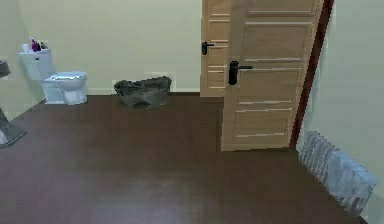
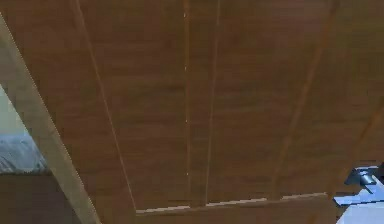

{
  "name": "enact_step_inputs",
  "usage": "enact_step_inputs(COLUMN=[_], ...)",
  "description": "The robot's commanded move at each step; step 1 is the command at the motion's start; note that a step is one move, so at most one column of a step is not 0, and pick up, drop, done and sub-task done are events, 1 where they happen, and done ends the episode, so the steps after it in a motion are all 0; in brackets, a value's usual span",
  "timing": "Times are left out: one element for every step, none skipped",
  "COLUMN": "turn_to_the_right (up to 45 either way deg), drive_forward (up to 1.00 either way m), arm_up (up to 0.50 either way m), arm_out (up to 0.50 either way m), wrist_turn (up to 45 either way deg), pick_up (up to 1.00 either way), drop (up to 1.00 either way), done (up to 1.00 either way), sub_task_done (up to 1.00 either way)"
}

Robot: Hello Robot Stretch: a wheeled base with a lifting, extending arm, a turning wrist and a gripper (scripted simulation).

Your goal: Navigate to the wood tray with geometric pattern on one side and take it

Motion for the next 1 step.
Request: enact_step_inputs(turn_to_the_right=[0.0], drive_forward=[0.45], arm_up=[0.0], arm_out=[0.0], wrist_turn=[0.0], pick_up=[0.0], drop=[0.0], done=[0.0], sub_task_done=[0.0])
